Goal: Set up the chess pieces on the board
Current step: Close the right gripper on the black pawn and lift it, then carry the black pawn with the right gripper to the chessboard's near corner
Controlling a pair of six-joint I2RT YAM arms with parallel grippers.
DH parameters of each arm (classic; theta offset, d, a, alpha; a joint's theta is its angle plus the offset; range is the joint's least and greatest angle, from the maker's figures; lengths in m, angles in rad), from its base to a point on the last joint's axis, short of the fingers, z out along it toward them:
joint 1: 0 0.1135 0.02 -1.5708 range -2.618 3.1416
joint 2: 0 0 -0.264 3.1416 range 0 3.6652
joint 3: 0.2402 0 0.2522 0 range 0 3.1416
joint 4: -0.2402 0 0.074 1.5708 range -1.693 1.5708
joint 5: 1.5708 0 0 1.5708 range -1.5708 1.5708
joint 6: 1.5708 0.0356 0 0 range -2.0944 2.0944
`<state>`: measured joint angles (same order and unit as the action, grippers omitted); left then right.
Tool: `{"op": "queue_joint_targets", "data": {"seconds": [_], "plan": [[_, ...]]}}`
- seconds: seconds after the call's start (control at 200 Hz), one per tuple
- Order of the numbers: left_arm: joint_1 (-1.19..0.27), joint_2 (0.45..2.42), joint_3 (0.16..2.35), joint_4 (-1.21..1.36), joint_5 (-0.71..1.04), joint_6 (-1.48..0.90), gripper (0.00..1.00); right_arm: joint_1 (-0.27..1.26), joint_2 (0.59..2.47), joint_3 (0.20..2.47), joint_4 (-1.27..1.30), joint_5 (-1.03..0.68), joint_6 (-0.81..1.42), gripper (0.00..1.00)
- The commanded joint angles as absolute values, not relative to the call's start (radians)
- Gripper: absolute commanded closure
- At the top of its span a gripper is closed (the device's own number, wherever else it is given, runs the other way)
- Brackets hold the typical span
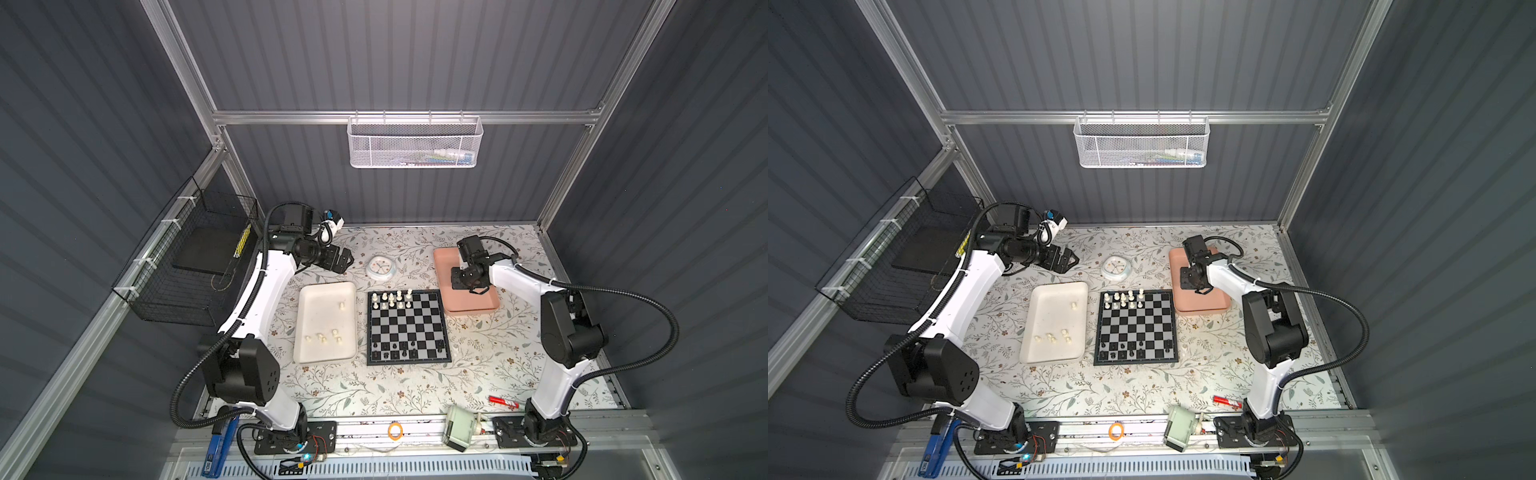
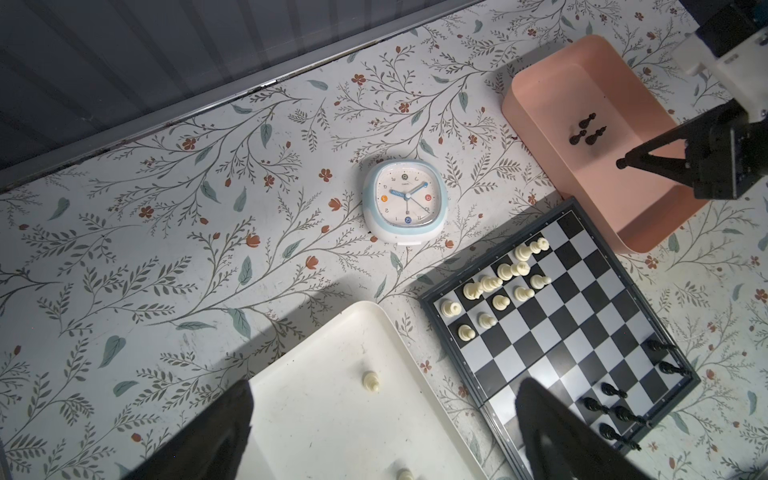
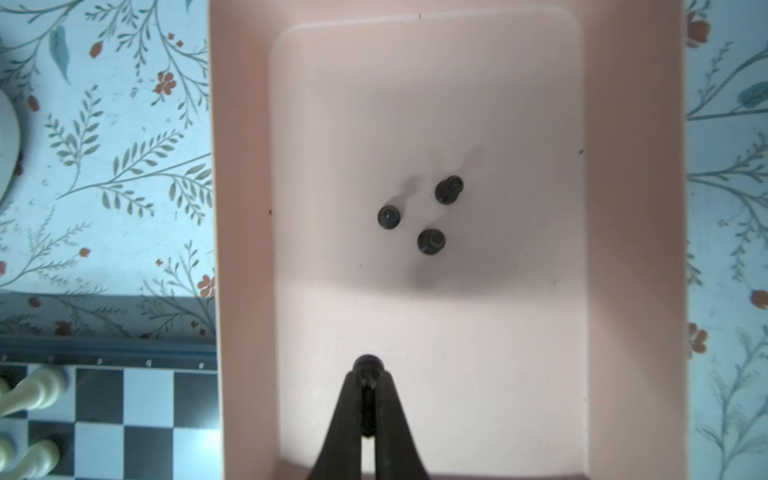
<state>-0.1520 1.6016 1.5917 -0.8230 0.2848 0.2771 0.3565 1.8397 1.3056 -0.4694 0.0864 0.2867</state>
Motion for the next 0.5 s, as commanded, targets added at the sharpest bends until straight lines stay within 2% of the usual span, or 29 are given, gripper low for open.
{"op": "queue_joint_targets", "data": {"seconds": [0.0, 0.495], "plan": [[-0.158, 1.579, 1.582, -0.824, 0.285, 0.265, 0.0, 0.391, 1.788, 1.272, -0.529, 0.109, 0.278, 0.95], [-0.159, 1.594, 1.613, -0.819, 0.315, 0.221, 0.0, 0.615, 1.514, 1.103, -0.645, 0.133, 0.33, 0.95]]}}
